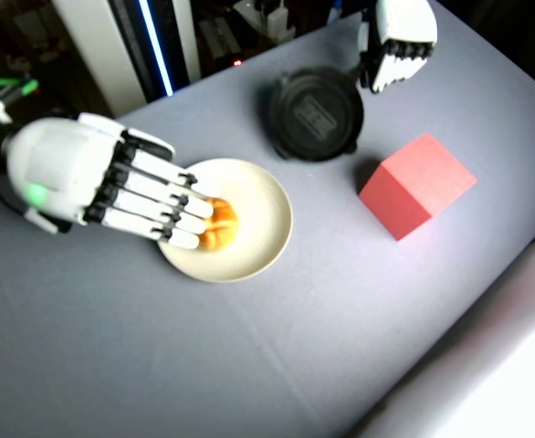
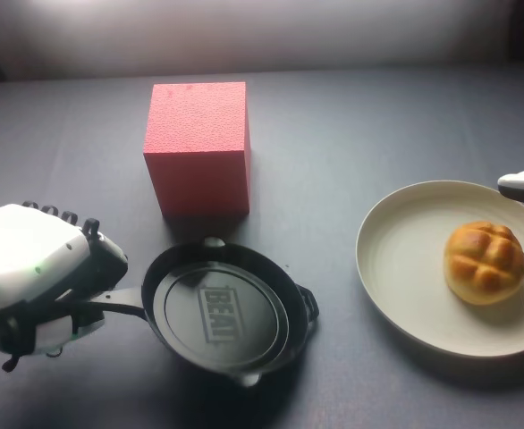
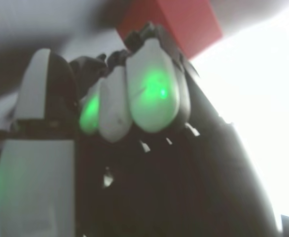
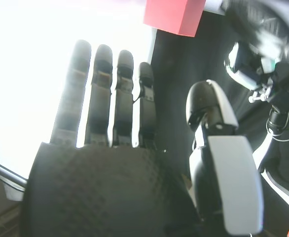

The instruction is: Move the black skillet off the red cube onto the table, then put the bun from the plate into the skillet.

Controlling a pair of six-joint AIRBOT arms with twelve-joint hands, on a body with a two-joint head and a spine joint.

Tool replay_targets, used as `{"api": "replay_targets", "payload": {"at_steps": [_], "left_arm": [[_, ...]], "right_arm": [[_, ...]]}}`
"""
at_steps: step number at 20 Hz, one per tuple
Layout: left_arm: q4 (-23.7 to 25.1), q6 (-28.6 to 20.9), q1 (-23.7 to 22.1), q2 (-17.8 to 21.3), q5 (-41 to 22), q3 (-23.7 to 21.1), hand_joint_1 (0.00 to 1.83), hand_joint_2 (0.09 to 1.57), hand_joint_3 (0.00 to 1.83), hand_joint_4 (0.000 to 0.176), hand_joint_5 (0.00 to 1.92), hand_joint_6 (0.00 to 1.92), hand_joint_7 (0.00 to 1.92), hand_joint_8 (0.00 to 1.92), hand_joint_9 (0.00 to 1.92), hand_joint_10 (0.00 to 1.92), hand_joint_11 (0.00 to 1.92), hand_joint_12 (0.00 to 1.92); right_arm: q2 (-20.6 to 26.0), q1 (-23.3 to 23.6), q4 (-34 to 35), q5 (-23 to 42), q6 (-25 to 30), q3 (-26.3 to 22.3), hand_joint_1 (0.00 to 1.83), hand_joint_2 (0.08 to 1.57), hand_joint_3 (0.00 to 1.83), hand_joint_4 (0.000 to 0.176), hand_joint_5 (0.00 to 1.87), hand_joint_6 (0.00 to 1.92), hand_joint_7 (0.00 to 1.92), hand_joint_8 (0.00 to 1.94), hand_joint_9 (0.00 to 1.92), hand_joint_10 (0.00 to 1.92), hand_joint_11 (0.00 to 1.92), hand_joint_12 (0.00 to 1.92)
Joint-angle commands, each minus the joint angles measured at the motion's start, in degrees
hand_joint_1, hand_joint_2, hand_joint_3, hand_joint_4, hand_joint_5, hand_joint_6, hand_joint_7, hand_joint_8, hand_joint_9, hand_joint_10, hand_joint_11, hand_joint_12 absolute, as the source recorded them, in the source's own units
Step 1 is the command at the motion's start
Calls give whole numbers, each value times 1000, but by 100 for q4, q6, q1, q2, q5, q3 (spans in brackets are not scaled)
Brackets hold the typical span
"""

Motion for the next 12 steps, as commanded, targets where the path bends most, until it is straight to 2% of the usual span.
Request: {"api": "replay_targets", "payload": {"at_steps": [1, 2, 3, 4, 5, 6, 7, 8, 9, 10, 11, 12], "left_arm": [[-23, 125, -65, -2, -510, -4, 1169, 1102, 0, 0, 822, 1921, 943, 1921, 1139, 1921, 1261, 1921], [-74, 215, -61, 13, -490, -23, 1135, 1073, 0, 0, 663, 1805, 750, 1921, 887, 1921, 994, 1921], [-100, 245, -44, 32, -507, -44, 1084, 1063, 0, 0, 600, 1655, 614, 1921, 738, 1921, 839, 1921], [-104, 246, -18, 70, -559, -81, 997, 1170, 32, 41, 733, 1401, 432, 1791, 538, 1849, 595, 1921], [-104, 247, -3, 103, -603, -111, 974, 1206, 12, 72, 756, 1346, 399, 1626, 494, 1729, 521, 1829], [-103, 248, 8, 131, -636, -136, 913, 1122, 0, 0, 530, 1101, 328, 1391, 395, 1510, 374, 1660], [-99, 249, 15, 150, -660, -158, 825, 1113, 0, 0, 449, 854, 247, 1211, 280, 1320, 183, 1562], [-88, 249, 21, 164, -683, -174, 791, 1100, 0, 0, 457, 593, 254, 996, 228, 1092, 38, 1465], [-77, 249, 27, 182, -721, -192, 765, 1093, 0, 0, 497, 390, 276, 826, 224, 942, 7, 1398], [-70, 249, 41, 210, -787, -221, 758, 1064, 0, 0, 508, 189, 327, 582, 257, 707, 1, 1261], [-64, 249, 53, 234, -837, -245, 673, 1056, 0, 15, 448, 57, 330, 270, 241, 392, 0, 974], [-40, 249, 79, 299, -976, -308, 608, 1054, 0, 41, 387, 11, 316, 98, 222, 193, 0, 725]], "right_arm": [[15, 50, 66, 707, 40, 19, 568, 1304, 0, 8, 471, 0, 528, 0, 511, 2, 420, 179], [15, 50, 66, 707, 41, 19, 574, 1309, 0, 7, 467, 0, 522, 0, 505, 0, 419, 180], [15, 50, 65, 707, 41, 19, 576, 1307, 0, 7, 471, 2, 522, 0, 505, 0, 418, 179], [15, 50, 64, 706, 42, 19, 573, 1304, 0, 20, 470, 1, 521, 0, 502, 0, 413, 178], [16, 50, 64, 706, 43, 19, 563, 1305, 0, 20, 470, 1, 517, 0, 497, 0, 415, 179], [16, 50, 64, 706, 43, 20, 583, 1305, 0, 18, 466, 0, 509, 0, 489, 0, 411, 179], [16, 50, 64, 704, 43, 24, 566, 1302, 0, 22, 462, 0, 508, 0, 492, 2, 415, 183], [16, 50, 64, 702, 43, 27, 566, 1304, 0, 25, 450, 0, 510, 1, 500, 5, 421, 186], [16, 50, 64, 701, 44, 29, 582, 1301, 0, 29, 448, 0, 520, 4, 505, 5, 417, 186], [17, 50, 63, 701, 46, 34, 609, 1296, 0, 36, 436, 0, 506, 1, 491, 1, 399, 182], [19, 50, 61, 701, 47, 38, 646, 1272, 0, 35, 438, 1, 494, 0, 471, 0, 360, 169], [26, 50, 44, 698, 51, 48, 653, 1258, 0, 32, 441, 2, 490, 0, 460, 0, 337, 161]]}}
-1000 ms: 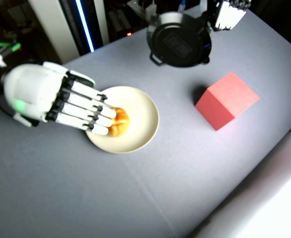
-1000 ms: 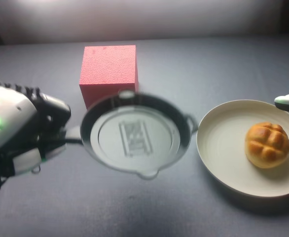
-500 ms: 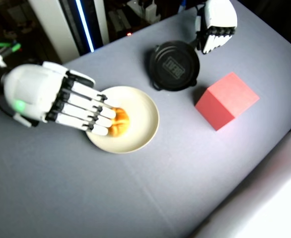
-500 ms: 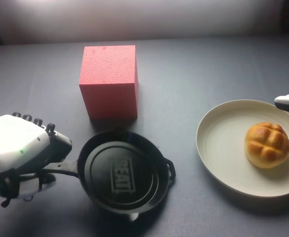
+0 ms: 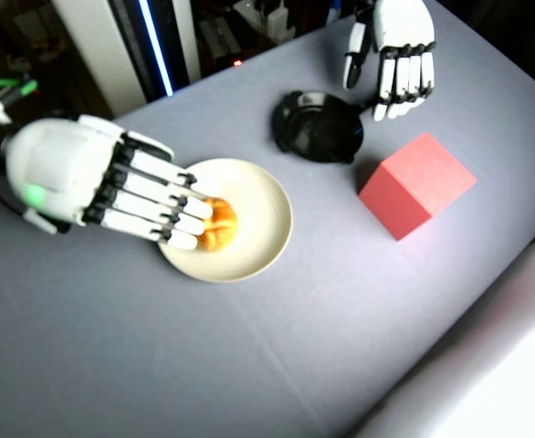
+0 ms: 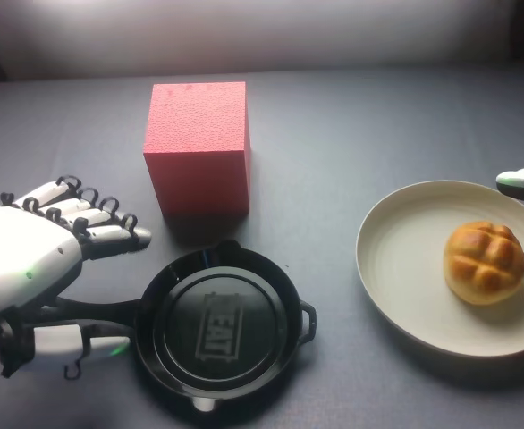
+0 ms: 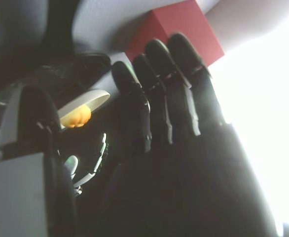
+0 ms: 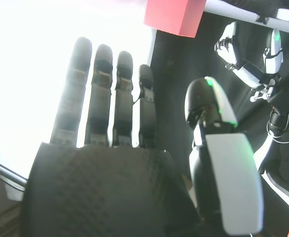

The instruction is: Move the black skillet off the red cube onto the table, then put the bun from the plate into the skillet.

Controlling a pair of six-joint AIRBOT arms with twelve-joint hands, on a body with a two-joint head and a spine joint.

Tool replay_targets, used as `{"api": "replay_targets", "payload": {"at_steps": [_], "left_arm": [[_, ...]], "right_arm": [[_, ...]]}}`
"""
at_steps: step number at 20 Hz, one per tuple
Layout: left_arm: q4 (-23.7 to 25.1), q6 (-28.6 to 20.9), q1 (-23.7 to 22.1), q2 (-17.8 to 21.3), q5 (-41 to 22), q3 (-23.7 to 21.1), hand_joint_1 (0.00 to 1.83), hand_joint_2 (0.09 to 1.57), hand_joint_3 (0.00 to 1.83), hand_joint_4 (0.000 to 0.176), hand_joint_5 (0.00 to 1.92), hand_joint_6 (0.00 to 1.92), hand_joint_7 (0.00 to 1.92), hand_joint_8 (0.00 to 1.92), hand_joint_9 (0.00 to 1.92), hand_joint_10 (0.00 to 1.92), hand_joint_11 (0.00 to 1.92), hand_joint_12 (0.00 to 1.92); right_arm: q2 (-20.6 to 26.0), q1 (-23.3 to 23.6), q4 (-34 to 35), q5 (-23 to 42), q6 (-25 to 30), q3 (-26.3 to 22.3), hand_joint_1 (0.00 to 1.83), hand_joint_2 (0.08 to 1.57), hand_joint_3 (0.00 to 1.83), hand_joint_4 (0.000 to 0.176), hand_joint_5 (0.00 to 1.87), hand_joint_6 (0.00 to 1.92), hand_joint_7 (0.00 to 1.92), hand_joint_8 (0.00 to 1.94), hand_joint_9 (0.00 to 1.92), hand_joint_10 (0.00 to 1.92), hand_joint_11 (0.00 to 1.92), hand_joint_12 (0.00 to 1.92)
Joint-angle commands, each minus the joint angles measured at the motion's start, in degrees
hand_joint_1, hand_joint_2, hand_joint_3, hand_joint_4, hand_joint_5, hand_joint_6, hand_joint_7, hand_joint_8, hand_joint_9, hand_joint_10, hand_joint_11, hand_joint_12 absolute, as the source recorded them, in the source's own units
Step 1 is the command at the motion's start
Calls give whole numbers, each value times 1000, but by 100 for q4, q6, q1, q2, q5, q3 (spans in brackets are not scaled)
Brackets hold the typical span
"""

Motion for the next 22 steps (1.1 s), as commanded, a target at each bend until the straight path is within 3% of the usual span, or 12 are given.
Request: {"api": "replay_targets", "payload": {"at_steps": [1, 4, 5, 7, 9, 10, 11, 15, 17, 19, 21, 22], "left_arm": [[131, 10, 15, 125, -957, -73, 617, 1056, 0, 70, 319, 1, 301, 27, 227, 80, 0, 589], [299, 10, 118, 387, -1430, -317, 724, 1024, 0, 87, 238, 0, 261, 0, 250, 5, 0, 653], [344, 10, 168, 467, -1607, -392, 742, 1008, 0, 105, 187, 0, 232, 2, 232, 2, 0, 655], [382, 10, 232, 542, -1815, -476, 734, 988, 0, 104, 184, 0, 217, 0, 219, 0, 0, 654], [449, 10, 259, 592, -1973, -537, 679, 939, 0, 106, 174, 4, 211, 3, 212, 4, 0, 733], [478, 10, 259, 604, -2013, -556, 685, 924, 0, 109, 169, 2, 206, 0, 208, 2, 0, 751], [496, 10, 257, 606, -2034, -563, 713, 918, 0, 113, 158, 0, 202, 0, 208, 2, 0, 756], [507, 8, 287, 617, -2063, -588, 724, 908, 0, 102, 157, 3, 215, 2, 229, 4, 0, 869], [502, 7, 290, 617, -2062, -589, 693, 921, 1, 93, 145, 1, 213, 1, 226, 2, 0, 926], [489, -5, 290, 616, -2062, -589, 707, 929, 4, 97, 147, 1, 209, 0, 214, 2, 0, 879], [487, -40, 303, 616, -2080, -592, 694, 954, 9, 104, 148, 1, 213, 1, 218, 3, 0, 847], [485, -41, 306, 617, -2089, -596, 685, 972, 14, 96, 152, 2, 212, 0, 213, 0, 0, 842]], "right_arm": [[40, 57, 3, 669, 55, 54, 681, 1236, 0, 18, 438, 1, 470, 0, 438, 0, 323, 158], [90, 348, -363, 185, 56, 163, 703, 1133, 0, 41, 418, 0, 433, 0, 393, 0, 305, 165], [99, 571, -595, -156, 56, 246, 891, 1073, 0, 36, 399, 0, 432, 9, 386, 0, 232, 313], [100, 812, -866, -652, 75, 361, 910, 1048, 0, 31, 421, 3, 460, 7, 425, 4, 220, 444], [100, 1042, -1217, -1199, 256, 537, 896, 1023, 1, 71, 421, 0, 456, 2, 417, 2, 136, 635], [98, 1149, -1359, -1455, 291, 603, 857, 1027, 4, 82, 408, 0, 429, 0, 383, 0, 92, 642], [93, 1229, -1475, -1672, 291, 662, 873, 1015, 0, 74, 421, 5, 437, 5, 394, 6, 107, 655], [-25, 1868, -2230, -2824, 292, 918, 894, 984, 0, 129, 414, 1, 405, 0, 358, 0, 120, 595], [-100, 1982, -2435, -3101, 292, 993, 890, 991, 0, 113, 422, 0, 390, 1, 332, 1, 60, 660], [-194, 1990, -2393, -3173, 292, 1075, 928, 1001, 3, 80, 446, 8, 417, 11, 363, 13, 64, 684], [-293, 2001, -2321, -3267, 292, 1172, 1027, 995, 0, 67, 516, 4, 520, 6, 472, 11, 138, 710], [-338, 2016, -2306, -3338, 292, 1223, 1123, 994, 0, 18, 697, 6, 792, 25, 703, 42, 181, 931]]}}
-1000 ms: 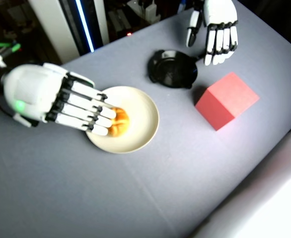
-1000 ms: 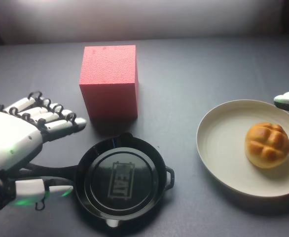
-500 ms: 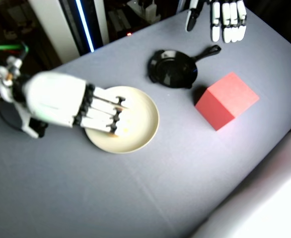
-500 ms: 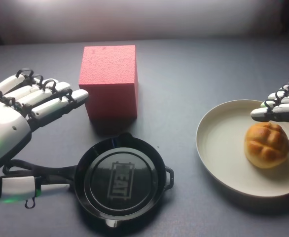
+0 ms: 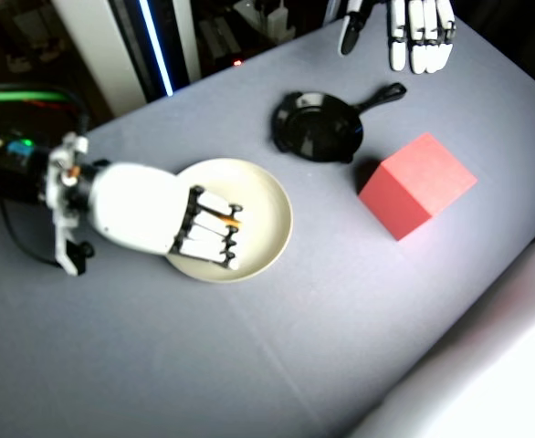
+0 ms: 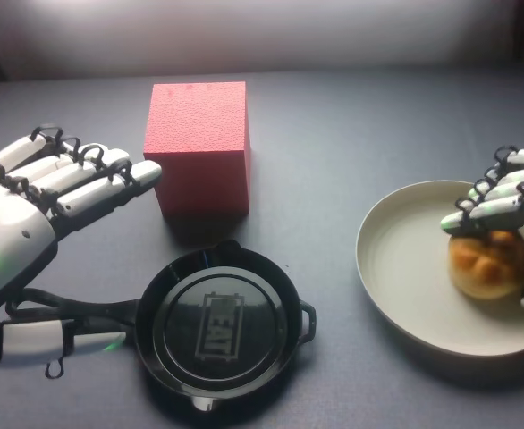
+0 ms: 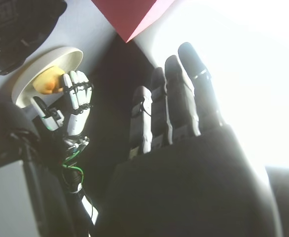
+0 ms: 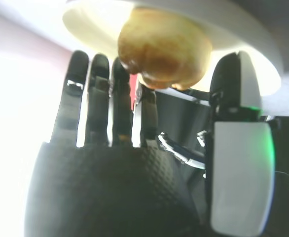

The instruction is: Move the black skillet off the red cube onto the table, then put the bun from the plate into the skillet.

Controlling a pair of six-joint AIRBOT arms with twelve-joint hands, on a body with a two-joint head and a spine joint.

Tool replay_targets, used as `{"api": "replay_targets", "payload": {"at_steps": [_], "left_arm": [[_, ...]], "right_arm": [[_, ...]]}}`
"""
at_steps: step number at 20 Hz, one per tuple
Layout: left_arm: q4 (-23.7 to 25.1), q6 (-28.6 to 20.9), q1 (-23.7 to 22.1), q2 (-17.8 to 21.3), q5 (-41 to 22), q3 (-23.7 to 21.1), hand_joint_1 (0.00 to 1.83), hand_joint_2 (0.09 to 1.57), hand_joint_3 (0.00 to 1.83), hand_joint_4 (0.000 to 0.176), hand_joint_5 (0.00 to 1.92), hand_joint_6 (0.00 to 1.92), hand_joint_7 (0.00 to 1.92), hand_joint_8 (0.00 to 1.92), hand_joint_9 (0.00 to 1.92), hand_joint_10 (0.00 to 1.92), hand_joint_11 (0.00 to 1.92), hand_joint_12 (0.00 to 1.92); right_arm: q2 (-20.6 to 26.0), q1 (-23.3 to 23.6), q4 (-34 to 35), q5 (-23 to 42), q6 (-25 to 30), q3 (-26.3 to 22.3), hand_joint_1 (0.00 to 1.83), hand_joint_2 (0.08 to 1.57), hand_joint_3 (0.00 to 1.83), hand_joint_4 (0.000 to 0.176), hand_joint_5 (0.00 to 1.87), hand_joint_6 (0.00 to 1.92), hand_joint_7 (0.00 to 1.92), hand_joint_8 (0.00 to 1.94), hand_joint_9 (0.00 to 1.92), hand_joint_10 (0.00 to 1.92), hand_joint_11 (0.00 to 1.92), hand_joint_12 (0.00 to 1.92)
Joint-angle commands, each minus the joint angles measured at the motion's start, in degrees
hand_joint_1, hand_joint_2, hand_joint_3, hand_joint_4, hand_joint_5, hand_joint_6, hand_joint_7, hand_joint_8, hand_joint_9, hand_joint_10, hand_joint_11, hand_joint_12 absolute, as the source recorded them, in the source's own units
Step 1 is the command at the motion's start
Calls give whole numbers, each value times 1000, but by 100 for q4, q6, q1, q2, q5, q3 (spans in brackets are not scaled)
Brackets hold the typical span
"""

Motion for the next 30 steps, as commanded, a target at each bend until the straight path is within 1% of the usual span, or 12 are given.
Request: {"api": "replay_targets", "payload": {"at_steps": [1, 2, 3, 4, 8, 10, 12, 19, 21, 26, 28, 30], "left_arm": [[3, -17, -26, 30, -708, -2, 685, 972, 14, 96, 152, 2, 212, 0, 213, 0, 0, 842], [-6, -18, -22, 19, -703, -3, 689, 979, 16, 92, 157, 4, 208, 0, 210, 0, 0, 843], [-17, -20, -21, -3, -684, -5, 692, 990, 14, 88, 171, 7, 233, 8, 233, 8, 0, 885], [-18, -20, -21, -4, -684, -5, 683, 989, 10, 93, 170, 4, 240, 7, 233, 6, 0, 860], [-62, -21, 1, -6, -726, -5, 686, 1006, 8, 83, 169, 0, 246, 0, 235, 0, 0, 865], [-101, -20, 14, 5, -801, -4, 614, 968, 0, 135, 186, 4, 251, 4, 227, 9, 0, 811], [-154, -20, 34, 34, -908, 0, 543, 972, 0, 134, 184, 1, 263, 3, 228, 5, 0, 739], [-601, 9, 495, 339, -1406, -109, 521, 1047, 8, 108, 161, 1, 183, 0, 172, 1, 0, 509], [-764, 81, 656, 442, -1654, -182, 474, 1011, 0, 64, 175, 8, 143, 1, 137, 0, 0, 487], [-975, 86, 919, 493, -2065, -240, 571, 1149, 13, 44, 192, 2, 223, 3, 213, 11, 0, 724], [-983, 86, 936, 497, -2099, -238, 613, 1146, 4, 55, 181, 1, 215, 0, 187, 2, 0, 662], [-1018, 88, 947, 496, -2170, -232, 665, 1153, 2, 33, 168, 1, 216, 0, 181, 0, 0, 556]], "right_arm": [[-40, 56, 139, 327, -8, 52, 1123, 994, 0, 18, 697, 6, 792, 25, 703, 42, 181, 931], [-86, 57, 182, 305, -8, 93, 1193, 1002, 0, 4, 813, 14, 915, 34, 806, 62, 187, 1050], [-153, 72, 208, 288, -17, 142, 1256, 1084, 7, 0, 1056, 788, 1005, 981, 734, 1092, 406, 1483], [-158, 78, 209, 289, -19, 146, 1249, 1095, 2, 0, 1129, 699, 922, 1173, 690, 1241, 447, 1585], [-182, 311, 210, 591, -55, 98, 1247, 1137, 0, 0, 1095, 770, 787, 1370, 583, 1357, 324, 1708], [-149, 405, 209, 1043, -54, -22, 1252, 1140, 0, 0, 1093, 655, 805, 1444, 604, 1372, 325, 1733], [-125, 597, 41, 1453, -45, -159, 1194, 1077, 0, 0, 1083, 797, 728, 1501, 637, 1603, 509, 1891], [-803, 1677, -1448, 1349, 446, -101, 1242, 1094, 0, 0, 1023, 820, 1025, 1059, 810, 1040, 557, 1363], [-1199, 1926, -1741, 1130, 471, -8, 1254, 1121, 1, 0, 1051, 702, 913, 1308, 681, 1293, 489, 1632], [-1948, 2131, -1929, 845, 478, 220, 1248, 1158, 2, 0, 1015, 709, 831, 1497, 685, 1743, 607, 1911], [-2150, 2159, -1930, 745, 477, 264, 1204, 1182, 7, 0, 934, 984, 775, 1441, 488, 1415, 110, 1710], [-2233, 2159, -1918, 721, 476, 291, 1093, 1082, 0, 45, 606, 407, 433, 369, 335, 447, 3, 1103]]}}
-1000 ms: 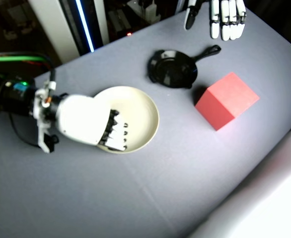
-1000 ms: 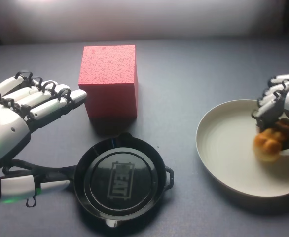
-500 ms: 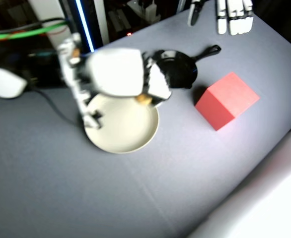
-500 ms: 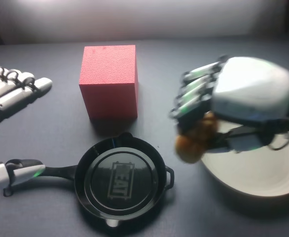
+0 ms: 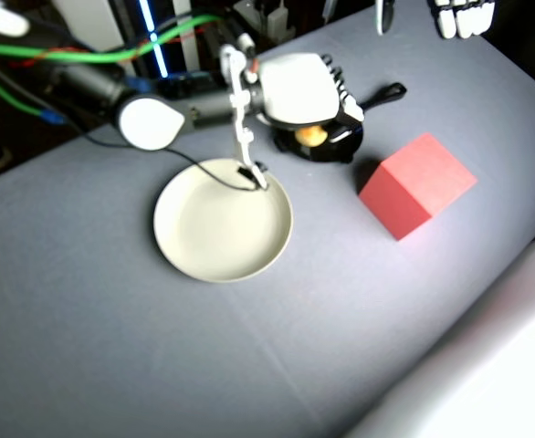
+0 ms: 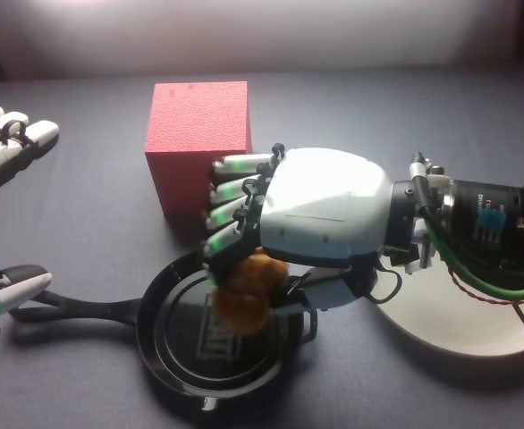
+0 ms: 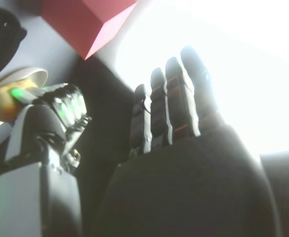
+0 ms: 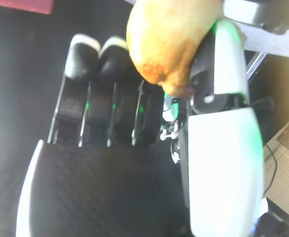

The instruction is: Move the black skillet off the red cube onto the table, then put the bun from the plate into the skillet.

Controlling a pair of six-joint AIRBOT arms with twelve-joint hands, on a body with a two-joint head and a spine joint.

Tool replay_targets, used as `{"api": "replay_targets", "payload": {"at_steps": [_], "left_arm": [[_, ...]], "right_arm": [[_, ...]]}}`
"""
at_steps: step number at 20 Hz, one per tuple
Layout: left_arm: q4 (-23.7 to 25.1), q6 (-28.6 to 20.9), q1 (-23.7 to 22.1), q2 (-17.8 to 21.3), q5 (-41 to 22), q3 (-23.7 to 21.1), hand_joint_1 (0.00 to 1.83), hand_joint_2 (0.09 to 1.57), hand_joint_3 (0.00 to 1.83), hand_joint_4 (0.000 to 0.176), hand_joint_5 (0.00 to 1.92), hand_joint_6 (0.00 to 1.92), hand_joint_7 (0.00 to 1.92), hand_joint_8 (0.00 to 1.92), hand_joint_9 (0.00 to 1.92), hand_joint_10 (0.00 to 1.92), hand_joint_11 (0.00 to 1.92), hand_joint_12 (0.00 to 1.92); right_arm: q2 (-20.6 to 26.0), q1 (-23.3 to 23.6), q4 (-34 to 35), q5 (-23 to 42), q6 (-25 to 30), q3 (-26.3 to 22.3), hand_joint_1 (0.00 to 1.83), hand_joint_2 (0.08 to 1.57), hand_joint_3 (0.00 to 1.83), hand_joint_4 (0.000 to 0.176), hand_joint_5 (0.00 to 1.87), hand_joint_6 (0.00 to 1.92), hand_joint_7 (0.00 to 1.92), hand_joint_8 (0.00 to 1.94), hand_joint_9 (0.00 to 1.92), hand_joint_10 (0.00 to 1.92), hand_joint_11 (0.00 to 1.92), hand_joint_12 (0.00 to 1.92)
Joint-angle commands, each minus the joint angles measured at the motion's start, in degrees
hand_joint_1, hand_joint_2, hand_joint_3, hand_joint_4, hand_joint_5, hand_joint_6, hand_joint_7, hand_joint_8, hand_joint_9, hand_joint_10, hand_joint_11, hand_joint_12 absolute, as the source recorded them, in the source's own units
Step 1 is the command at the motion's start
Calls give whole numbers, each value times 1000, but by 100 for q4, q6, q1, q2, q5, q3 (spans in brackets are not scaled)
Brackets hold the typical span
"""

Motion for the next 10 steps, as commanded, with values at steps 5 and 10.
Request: {"api": "replay_targets", "payload": {"at_steps": [5, 10], "left_arm": [[-56, 24, 18, 36, -856, -5, 603, 1128, 0, 45, 175, 4, 227, 1, 191, 1, 0, 538], [-136, 24, 139, 38, -1015, -58, 613, 1126, 0, 25, 180, 0, 224, 0, 193, 0, 0, 566]], "right_arm": [[-5, 81, 229, 531, 9, 17, 814, 1022, 0, 102, 264, 2, 207, 2, 192, 16, 0, 625], [393, 36, 510, 614, 9, -118, 849, 989, 0, 37, 174, 4, 93, 0, 85, 0, 0, 528]]}}
